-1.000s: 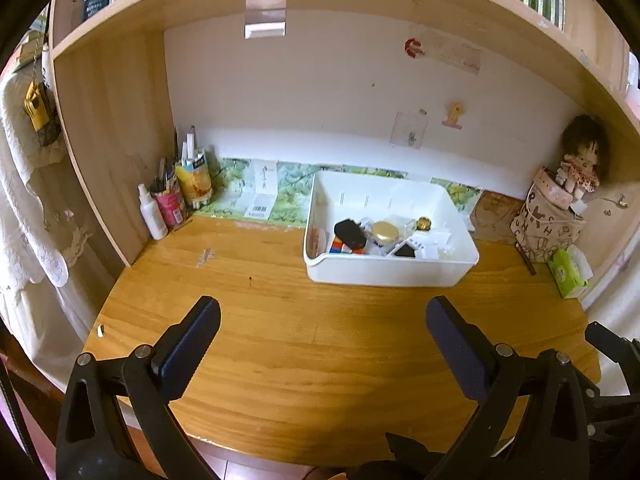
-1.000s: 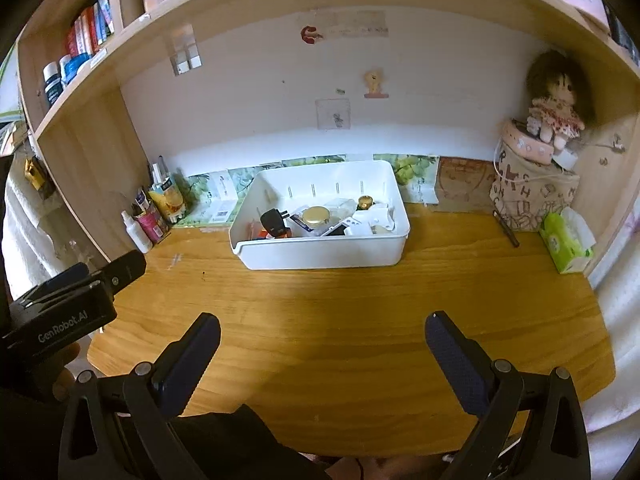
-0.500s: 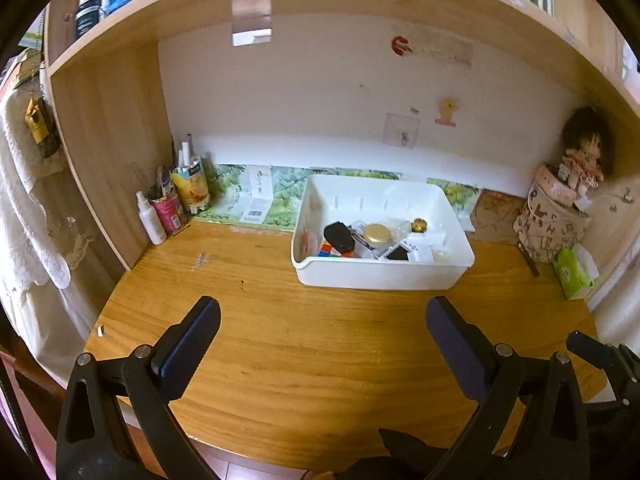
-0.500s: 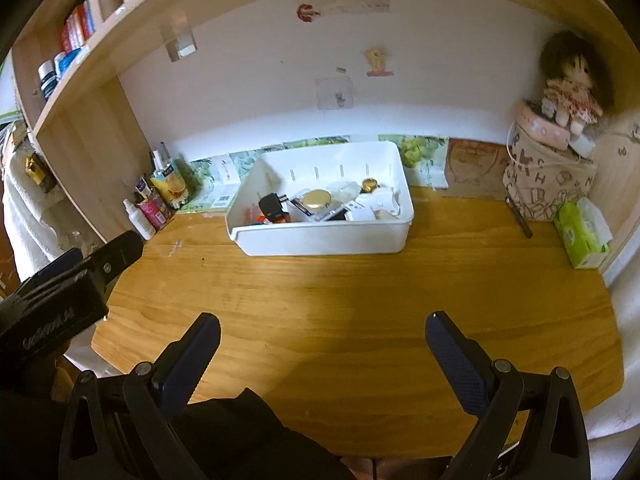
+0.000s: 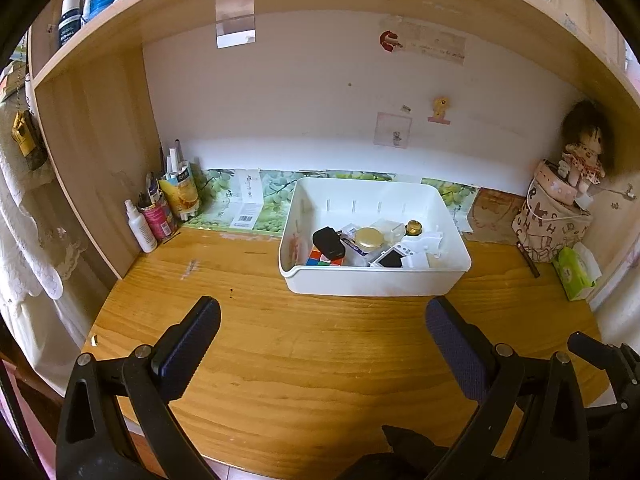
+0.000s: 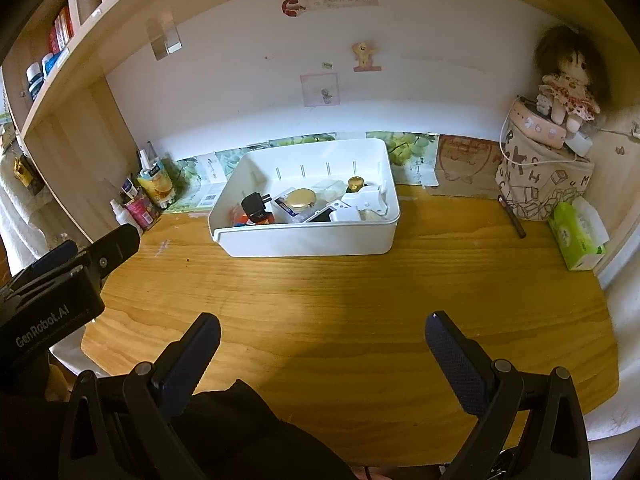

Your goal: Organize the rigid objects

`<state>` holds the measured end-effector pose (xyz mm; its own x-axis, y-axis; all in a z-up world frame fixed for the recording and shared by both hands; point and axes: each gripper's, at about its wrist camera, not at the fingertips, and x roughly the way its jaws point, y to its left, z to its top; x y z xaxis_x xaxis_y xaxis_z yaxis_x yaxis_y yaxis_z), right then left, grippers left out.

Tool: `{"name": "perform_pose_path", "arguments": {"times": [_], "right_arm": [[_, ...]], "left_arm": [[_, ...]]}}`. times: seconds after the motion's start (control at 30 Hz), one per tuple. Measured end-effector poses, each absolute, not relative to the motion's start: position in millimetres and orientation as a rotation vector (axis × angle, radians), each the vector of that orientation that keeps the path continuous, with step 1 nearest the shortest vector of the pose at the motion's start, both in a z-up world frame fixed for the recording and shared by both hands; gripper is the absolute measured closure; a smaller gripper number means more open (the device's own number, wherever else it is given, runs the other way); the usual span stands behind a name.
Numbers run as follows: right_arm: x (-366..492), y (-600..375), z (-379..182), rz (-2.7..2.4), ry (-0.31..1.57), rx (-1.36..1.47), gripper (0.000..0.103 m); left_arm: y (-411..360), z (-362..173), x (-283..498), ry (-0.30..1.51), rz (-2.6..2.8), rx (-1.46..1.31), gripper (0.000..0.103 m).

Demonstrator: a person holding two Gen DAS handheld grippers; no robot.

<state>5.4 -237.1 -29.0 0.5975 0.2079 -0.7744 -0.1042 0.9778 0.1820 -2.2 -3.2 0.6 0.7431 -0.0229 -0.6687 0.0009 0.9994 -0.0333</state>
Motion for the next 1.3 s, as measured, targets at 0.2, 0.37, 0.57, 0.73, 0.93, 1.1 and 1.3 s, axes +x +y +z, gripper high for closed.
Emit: {"name": "perform_pose_path", "arguments": {"times": [0.2, 0.37, 0.57, 0.73, 0.93, 1.1, 1.3], "right_arm": [[12.9, -239.4, -30.3, 0.179, 0.918, 0.113, 0.0], [19.0, -239.9, -32.3, 0.181, 0.925, 0.105, 0.0], [24.4, -237.9, -34.8, 0.187, 0.937, 0.095, 0.0], [27.0, -236.3, -36.9, 0.187, 0.949, 0.087, 0.0], [28.5, -235.9, -38.7, 0.18, 0.963, 0.082, 0.0], [28.6, -235.8, -39.5, 0.176, 0.968, 0.082, 0.0], [29.4, -235.3, -40.6, 0.174, 0.974, 0.081, 0.0]], "left_arm": [[-5.1, 0.3, 3.8, 0.73, -0.014, -0.034, 0.001], [-5.2, 0.0, 8.6, 0.729, -0.005, -0.036, 0.001], [-3.6, -0.7, 10.9, 0.729, 0.004, -0.039, 0.001], [-3.5, -0.7, 11.1, 0.73, 0.003, -0.039, 0.001], [-2.2, -2.2, 13.6, 0.737, -0.004, -0.039, 0.001], [-3.1, -3.0, 14.5, 0.739, -0.007, -0.039, 0.001], [-4.7, -4.2, 15.2, 0.74, -0.01, -0.036, 0.001]]}}
